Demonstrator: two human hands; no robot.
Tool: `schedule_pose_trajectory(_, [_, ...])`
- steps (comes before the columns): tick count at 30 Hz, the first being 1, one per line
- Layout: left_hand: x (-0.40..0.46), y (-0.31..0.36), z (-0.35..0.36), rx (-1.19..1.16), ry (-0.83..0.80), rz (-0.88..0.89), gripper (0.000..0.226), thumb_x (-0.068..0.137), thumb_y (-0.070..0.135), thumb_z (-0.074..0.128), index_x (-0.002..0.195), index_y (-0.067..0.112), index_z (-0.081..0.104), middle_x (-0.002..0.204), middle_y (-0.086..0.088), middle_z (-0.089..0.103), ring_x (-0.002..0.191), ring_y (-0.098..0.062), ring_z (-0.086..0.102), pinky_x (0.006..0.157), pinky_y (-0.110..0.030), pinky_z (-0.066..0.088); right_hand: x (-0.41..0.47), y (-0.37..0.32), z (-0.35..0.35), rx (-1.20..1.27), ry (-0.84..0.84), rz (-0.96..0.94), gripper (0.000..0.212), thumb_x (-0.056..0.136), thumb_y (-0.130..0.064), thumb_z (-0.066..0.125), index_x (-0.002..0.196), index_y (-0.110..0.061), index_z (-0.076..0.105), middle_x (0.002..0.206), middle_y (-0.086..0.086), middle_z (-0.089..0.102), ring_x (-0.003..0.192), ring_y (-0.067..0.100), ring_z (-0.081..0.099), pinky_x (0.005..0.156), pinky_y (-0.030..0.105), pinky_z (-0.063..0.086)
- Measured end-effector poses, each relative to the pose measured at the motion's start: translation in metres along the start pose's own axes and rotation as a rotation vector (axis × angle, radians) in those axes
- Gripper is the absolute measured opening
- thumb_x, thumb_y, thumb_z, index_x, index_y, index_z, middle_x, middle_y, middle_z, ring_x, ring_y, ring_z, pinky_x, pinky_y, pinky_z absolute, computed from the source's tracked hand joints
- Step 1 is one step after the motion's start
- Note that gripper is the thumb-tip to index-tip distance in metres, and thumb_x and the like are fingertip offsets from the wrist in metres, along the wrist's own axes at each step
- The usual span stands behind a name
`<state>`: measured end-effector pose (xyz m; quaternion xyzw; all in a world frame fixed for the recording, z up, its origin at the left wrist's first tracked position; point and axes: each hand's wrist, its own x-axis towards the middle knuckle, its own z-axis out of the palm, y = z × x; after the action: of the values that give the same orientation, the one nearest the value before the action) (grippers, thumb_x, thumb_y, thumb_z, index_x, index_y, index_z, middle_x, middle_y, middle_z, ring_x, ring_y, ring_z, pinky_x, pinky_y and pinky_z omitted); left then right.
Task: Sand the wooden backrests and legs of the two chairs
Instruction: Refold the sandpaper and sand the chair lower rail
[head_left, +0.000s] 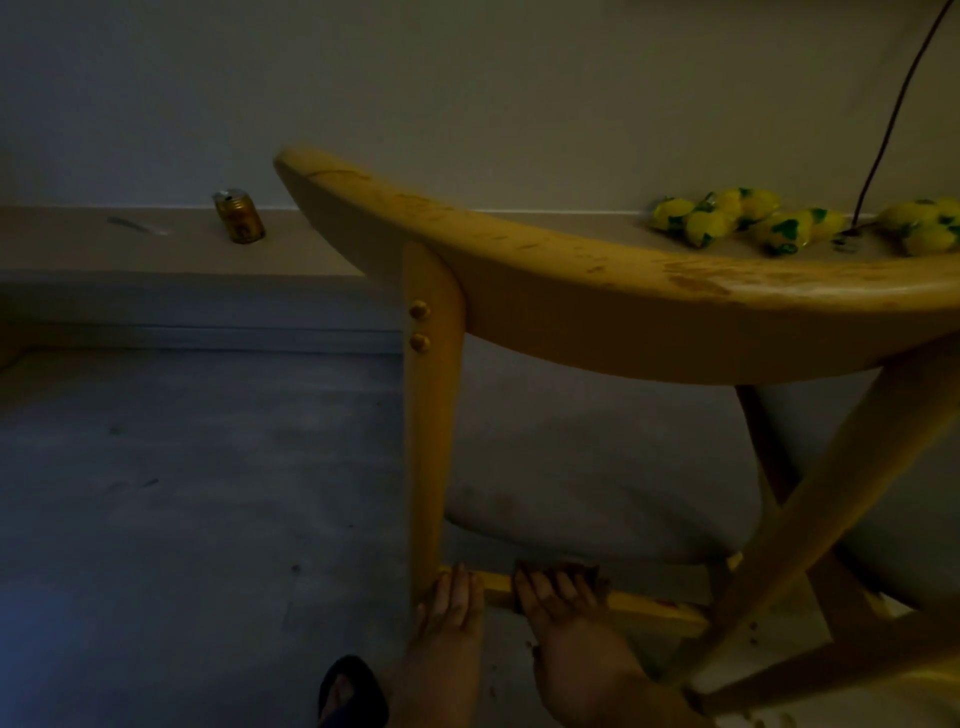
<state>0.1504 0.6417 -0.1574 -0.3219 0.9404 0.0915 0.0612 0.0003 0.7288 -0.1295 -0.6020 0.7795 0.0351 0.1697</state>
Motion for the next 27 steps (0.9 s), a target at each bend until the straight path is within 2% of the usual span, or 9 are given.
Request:
schedule_pose_trajectory(3, [0.0,0.002,-0.004,0.013,-0.005,0.018,0.056,0.068,0.02,0.036,0.114,0.014,0.068,0.102,-0.004,0.079,0.083,-0.021,0.078,0.061,-0.032,0.06,0.009,0.001,0.009,0.047,-0.126,-0.019,0.09,0.093,-0.035,0.048,0.162,-0.025,-0.008,0.171,-0.005,-0.005,0.156,0.026,0.002,0.125,0.052,-0.004])
schedule_pose_trajectory(7, [0.001,0.002,-0.007,0.018,-0.006,-0.027,0.056,0.069,0.017,0.035,0.1,0.012,0.082,0.104,-0.003,0.079,0.087,-0.02,0.078,0.069,-0.028,0.057,-0.006,0.031,0.013,0.064,-0.151,-0.012,0.09,0.087,-0.028,0.046,0.162,-0.029,-0.004,0.17,-0.01,-0.001,0.155,0.022,0.007,0.126,0.044,0.002])
schedule_pose_trajectory(11, [-0.001,0.001,-0.002,0.04,-0.05,-0.037,0.059,0.07,0.016,0.035,0.117,0.01,0.07,0.11,-0.007,0.078,0.093,-0.024,0.077,0.062,-0.037,0.062,-0.007,0.014,0.015,-0.024,-0.042,0.062,0.095,0.055,-0.042,0.08,0.144,-0.018,0.057,0.144,0.001,0.059,0.124,0.035,0.062,0.103,0.062,0.046])
schedule_pose_trajectory(14, [-0.001,0.003,0.002,0.021,-0.089,-0.067,0.062,0.073,0.021,0.034,0.125,0.012,0.066,0.124,-0.008,0.072,0.114,-0.03,0.067,0.086,-0.033,0.058,0.009,-0.009,0.02,0.075,-0.014,-0.032,0.087,0.084,-0.036,0.052,0.162,-0.022,0.019,0.168,-0.001,0.021,0.15,0.032,0.025,0.123,0.059,0.009])
schedule_pose_trajectory(16, [0.002,0.0,0.002,0.025,-0.066,-0.083,0.061,0.09,0.019,0.037,0.15,0.006,0.038,0.158,-0.009,0.04,0.142,-0.034,0.036,0.115,-0.035,0.028,0.016,-0.007,0.021,0.091,-0.03,-0.056,0.085,0.089,-0.032,0.041,0.163,-0.025,0.0,0.171,-0.005,0.002,0.154,0.024,0.008,0.124,0.047,-0.008])
schedule_pose_trajectory(18, [0.005,-0.004,0.008,0.028,-0.136,-0.081,0.063,0.107,0.015,0.026,0.162,0.012,-0.003,0.171,-0.004,-0.011,0.157,-0.029,-0.008,0.126,-0.039,0.004,0.011,0.008,0.025,0.079,-0.035,-0.076,0.086,0.088,-0.029,0.038,0.162,-0.026,-0.006,0.171,-0.005,-0.002,0.155,0.022,0.004,0.123,0.039,-0.012])
schedule_pose_trajectory(21, [0.008,0.0,0.015,0.073,-0.169,-0.088,0.061,0.109,0.011,0.019,0.161,0.011,-0.015,0.169,-0.003,-0.022,0.156,-0.024,-0.018,0.127,-0.043,0.001,-0.016,0.041,0.028,0.097,-0.012,-0.022,0.086,0.085,-0.024,0.041,0.162,-0.028,0.003,0.169,-0.003,0.014,0.154,0.027,0.017,0.126,0.044,-0.004])
schedule_pose_trajectory(24, [0.006,0.013,0.001,0.079,-0.114,-0.148,0.061,0.104,0.006,0.023,0.16,-0.001,-0.001,0.17,-0.016,-0.004,0.158,-0.033,-0.001,0.128,-0.045,0.011,-0.041,0.066,0.026,0.021,0.066,0.019,0.09,0.066,-0.023,0.065,0.153,-0.017,0.044,0.15,0.003,0.053,0.133,0.033,0.055,0.123,0.045,0.017])
schedule_pose_trajectory(27, [0.004,0.033,-0.011,0.021,0.002,-0.038,0.052,0.083,0.014,0.045,0.126,-0.006,0.068,0.137,-0.02,0.063,0.123,-0.035,0.064,0.097,-0.045,0.056,-0.036,0.053,0.028,0.023,0.065,0.069,0.084,0.075,-0.025,0.058,0.156,-0.014,0.039,0.158,0.005,0.042,0.14,0.036,0.046,0.125,0.049,0.016])
